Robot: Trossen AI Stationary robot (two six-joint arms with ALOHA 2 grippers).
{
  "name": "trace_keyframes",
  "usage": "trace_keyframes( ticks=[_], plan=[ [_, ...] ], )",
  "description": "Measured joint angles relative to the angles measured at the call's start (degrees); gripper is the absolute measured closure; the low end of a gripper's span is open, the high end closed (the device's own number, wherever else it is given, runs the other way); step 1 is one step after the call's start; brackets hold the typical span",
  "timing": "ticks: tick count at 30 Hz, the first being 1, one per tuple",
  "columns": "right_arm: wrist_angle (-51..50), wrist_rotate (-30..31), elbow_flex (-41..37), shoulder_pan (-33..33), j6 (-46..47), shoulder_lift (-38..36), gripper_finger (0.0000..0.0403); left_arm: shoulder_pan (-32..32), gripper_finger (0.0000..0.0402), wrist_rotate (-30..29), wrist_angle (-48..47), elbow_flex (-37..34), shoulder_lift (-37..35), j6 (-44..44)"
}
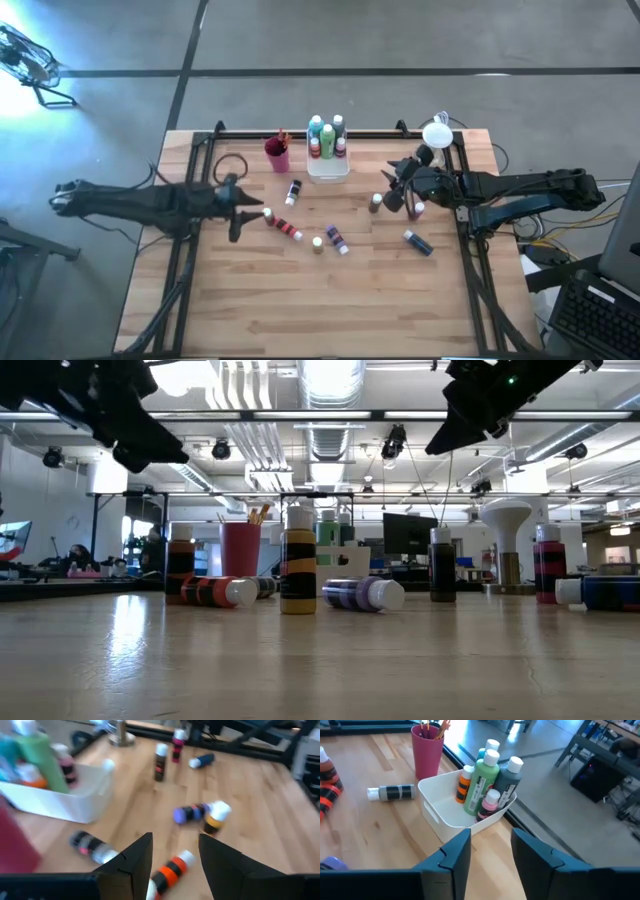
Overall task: Pick & Place Paint Supplies
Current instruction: Put the brown paint bottle into the white bin
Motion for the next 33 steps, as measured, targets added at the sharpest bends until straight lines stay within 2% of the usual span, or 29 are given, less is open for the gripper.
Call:
trace_keyframes(
  ticks=[4,11,14,22,33],
  plan=[
    [0.0,0.0,0.0,0.0,2.2,0.0,0.0241,-6.0,0.0236,-1.8,-0.8,-1.5,-0.4,-2.7],
    [1.4,0.0,0.0,0.0,2.4,0.0,0.0208,-13.4,0.0236,-13.1,-2.6,-4.1,0.4,-3.9],
    [2.4,0.0,0.0,0.0,2.4,0.0,0.0197,-14.1,0.0236,-16.0,-2.8,-6.0,0.6,-3.9],
    [2.6,0.0,0.0,0.0,2.7,0.1,0.0174,-14.1,0.0236,-17.4,0.6,-9.6,0.9,-4.3],
    [2.7,0.0,0.0,0.0,2.8,0.1,0.0134,-14.0,0.0236,-22.3,2.4,-10.4,1.2,-8.1]
  ],
)
